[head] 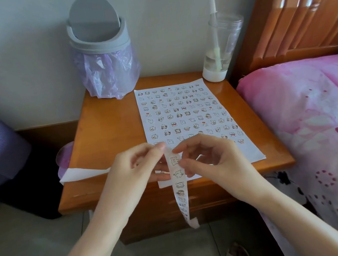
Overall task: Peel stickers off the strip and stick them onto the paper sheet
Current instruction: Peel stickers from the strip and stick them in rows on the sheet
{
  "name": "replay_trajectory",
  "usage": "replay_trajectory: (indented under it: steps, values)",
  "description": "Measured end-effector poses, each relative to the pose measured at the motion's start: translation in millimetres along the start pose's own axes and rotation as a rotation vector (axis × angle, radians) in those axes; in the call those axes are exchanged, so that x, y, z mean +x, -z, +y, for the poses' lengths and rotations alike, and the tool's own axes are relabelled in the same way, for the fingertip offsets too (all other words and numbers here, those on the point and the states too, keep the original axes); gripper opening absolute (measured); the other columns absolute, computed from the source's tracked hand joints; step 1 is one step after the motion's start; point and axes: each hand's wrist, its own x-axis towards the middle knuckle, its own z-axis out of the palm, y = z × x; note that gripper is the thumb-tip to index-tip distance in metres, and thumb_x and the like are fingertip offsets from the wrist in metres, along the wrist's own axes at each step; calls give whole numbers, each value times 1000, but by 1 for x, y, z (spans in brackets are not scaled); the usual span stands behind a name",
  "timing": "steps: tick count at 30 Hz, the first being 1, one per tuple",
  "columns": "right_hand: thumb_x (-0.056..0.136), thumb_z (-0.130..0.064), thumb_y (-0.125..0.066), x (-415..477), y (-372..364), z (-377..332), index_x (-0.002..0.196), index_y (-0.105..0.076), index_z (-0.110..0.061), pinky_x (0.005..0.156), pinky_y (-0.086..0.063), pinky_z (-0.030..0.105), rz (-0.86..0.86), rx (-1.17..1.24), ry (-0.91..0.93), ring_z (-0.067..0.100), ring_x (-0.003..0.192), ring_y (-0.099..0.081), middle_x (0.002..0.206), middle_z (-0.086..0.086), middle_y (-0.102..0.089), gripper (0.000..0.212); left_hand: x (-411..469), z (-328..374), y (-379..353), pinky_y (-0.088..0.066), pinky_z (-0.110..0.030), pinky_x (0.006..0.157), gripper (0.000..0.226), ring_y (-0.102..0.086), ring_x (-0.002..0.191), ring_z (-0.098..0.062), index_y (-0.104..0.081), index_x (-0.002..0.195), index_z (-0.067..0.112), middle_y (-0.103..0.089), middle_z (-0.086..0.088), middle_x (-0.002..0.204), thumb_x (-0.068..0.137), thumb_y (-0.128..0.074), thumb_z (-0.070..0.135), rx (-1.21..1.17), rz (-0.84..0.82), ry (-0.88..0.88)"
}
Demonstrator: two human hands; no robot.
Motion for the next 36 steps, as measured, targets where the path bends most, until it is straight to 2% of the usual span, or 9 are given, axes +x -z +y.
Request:
replay_trajectory:
  steps: [3,8,12,16,21,26,29,36]
  values:
    - [85,-8,-65,0,-1,1,99,-69,-18,71,-58,30,7,-40,1,15,76,-66,83,-1,-69,17,0,-2,0,-55,-13,58,16,-71,76,-6,-71,91,16,-74,10,88,86,-59,25,50,7,-18]
    - [83,-18,-68,2,-2,3,91,-71,-21,70,-55,38,55,-105,15,15,85,-63,88,-10,-68,9,1,-4,-1,-54,-13,57,11,-71,74,-4,-71,87,22,-73,15,88,86,-60,22,75,14,-42]
    - [82,-17,-70,2,-2,3,85,-71,-19,67,-54,32,70,-129,37,14,83,-62,86,-10,-66,5,0,-4,-3,-51,-10,54,11,-71,71,-3,-70,82,27,-73,17,78,86,-60,22,73,11,-55]
    - [81,-13,-70,2,-3,4,91,-69,-17,64,-57,29,81,-79,43,14,82,-64,90,-5,-68,11,0,-4,-3,-50,-8,53,12,-71,67,-4,-69,79,30,-73,18,75,86,-62,23,56,19,-50]
    - [82,-12,-69,2,-4,5,91,-71,-16,63,-57,25,69,-72,53,13,80,-65,88,-3,-68,11,1,-4,-4,-52,-10,56,11,-72,68,-6,-69,80,29,-74,17,76,86,-61,24,36,10,-33]
    - [82,-13,-69,1,-5,5,92,-71,-15,67,-57,31,101,-164,137,12,81,-65,86,-5,-68,11,1,-4,-4,-53,-10,58,11,-72,68,-8,-71,82,25,-75,12,78,86,-61,25,4,20,-19]
    - [83,-11,-68,0,-5,5,93,-72,-13,69,-57,29,102,-198,181,11,81,-65,86,-4,-67,12,1,-4,-4,-51,-9,55,11,-72,69,-8,-71,81,26,-75,14,78,86,-61,25,-17,28,-7]
    - [82,-12,-69,0,-5,2,89,-69,-18,71,-58,34,104,-134,119,14,79,-68,86,-4,-69,9,2,-5,-3,-53,-12,58,13,-73,72,-10,-73,85,22,-76,10,81,87,-60,24,-37,4,17]
